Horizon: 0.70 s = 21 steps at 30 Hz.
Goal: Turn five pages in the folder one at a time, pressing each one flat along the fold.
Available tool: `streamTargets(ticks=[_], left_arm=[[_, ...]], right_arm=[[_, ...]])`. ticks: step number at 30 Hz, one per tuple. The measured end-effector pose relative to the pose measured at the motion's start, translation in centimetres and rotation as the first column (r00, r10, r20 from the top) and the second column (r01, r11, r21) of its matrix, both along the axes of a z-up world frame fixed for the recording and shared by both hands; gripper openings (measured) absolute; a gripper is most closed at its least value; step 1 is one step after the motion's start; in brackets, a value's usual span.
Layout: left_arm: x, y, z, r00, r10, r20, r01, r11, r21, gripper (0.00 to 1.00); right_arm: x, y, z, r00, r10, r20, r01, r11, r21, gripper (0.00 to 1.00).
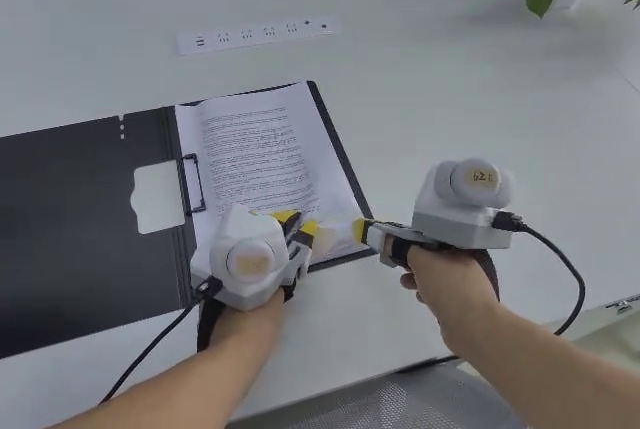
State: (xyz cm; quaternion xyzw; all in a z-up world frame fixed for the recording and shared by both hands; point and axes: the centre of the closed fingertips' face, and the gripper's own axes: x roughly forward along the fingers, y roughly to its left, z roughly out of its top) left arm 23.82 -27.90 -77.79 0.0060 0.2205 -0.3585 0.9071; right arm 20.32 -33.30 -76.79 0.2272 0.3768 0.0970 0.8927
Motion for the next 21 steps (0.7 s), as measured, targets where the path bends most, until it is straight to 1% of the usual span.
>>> streamTargets(ticks=[1,2,5,6,8,9,11,12,14,16,17,18,19,21], left_arm=[[0.0,0.0,0.0,1.000,-0.001,-0.006,0.001,1.000,-0.006,0.11],[0.0,0.0,0.1,1.000,-0.001,-0.015,0.001,1.000,-0.015,0.11],[0.1,0.2,0.2,0.999,0.003,-0.054,-0.006,0.999,-0.047,0.10],[-0.2,-0.1,0.4,0.997,-0.008,-0.081,0.001,0.996,-0.091,0.12],[-0.3,0.0,0.5,0.997,-0.021,-0.072,0.016,0.997,-0.077,0.15],[-0.5,0.0,0.7,0.997,-0.030,-0.077,0.023,0.996,-0.081,0.18],[-0.7,0.1,0.8,0.996,-0.035,-0.083,0.029,0.997,-0.074,0.18],[-0.8,0.4,0.8,0.996,-0.035,-0.086,0.030,0.997,-0.068,0.19],[-1.0,0.8,0.9,0.995,-0.040,-0.089,0.035,0.997,-0.063,0.20],[-1.2,1.5,1.0,0.995,-0.051,-0.083,0.048,0.998,-0.037,0.18],[-1.2,1.9,1.3,0.995,-0.049,-0.083,0.045,0.998,-0.042,0.19],[-1.3,2.1,1.4,0.995,-0.047,-0.083,0.044,0.998,-0.044,0.20],[-1.3,2.6,1.7,0.996,-0.043,-0.081,0.039,0.998,-0.044,0.20],[-1.3,3.4,2.4,0.997,-0.040,-0.067,0.037,0.998,-0.050,0.20]], right_arm=[[0.0,0.1,0.3,1.000,-0.005,0.009,0.005,1.000,0.012,0.00],[0.0,0.0,0.3,1.000,-0.006,0.010,0.005,1.000,0.010,0.00],[0.1,0.1,0.8,1.000,-0.010,0.028,0.009,0.999,0.032,0.00],[0.0,0.1,0.9,1.000,-0.010,0.029,0.010,0.999,0.031,0.00],[0.2,0.2,1.3,0.999,-0.012,0.046,0.010,0.999,0.039,0.00],[0.1,0.2,1.4,0.999,-0.014,0.047,0.012,0.999,0.044,0.00],[0.2,0.3,1.8,0.998,-0.016,0.063,0.012,0.999,0.050,0.00],[0.1,0.4,1.9,0.998,-0.014,0.065,0.011,0.999,0.052,0.00],[0.1,0.5,2.4,0.996,-0.017,0.084,0.012,0.998,0.057,0.00],[0.2,0.7,3.0,0.995,-0.022,0.099,0.015,0.997,0.073,0.00],[0.3,0.9,3.5,0.993,-0.020,0.118,0.011,0.997,0.076,0.00],[0.3,1.0,3.7,0.992,-0.019,0.123,0.009,0.997,0.076,0.00],[0.3,1.2,4.1,0.991,-0.014,0.131,0.003,0.997,0.080,0.00],[0.4,1.8,5.0,0.987,-0.002,0.162,-0.011,0.997,0.083,0.00]])
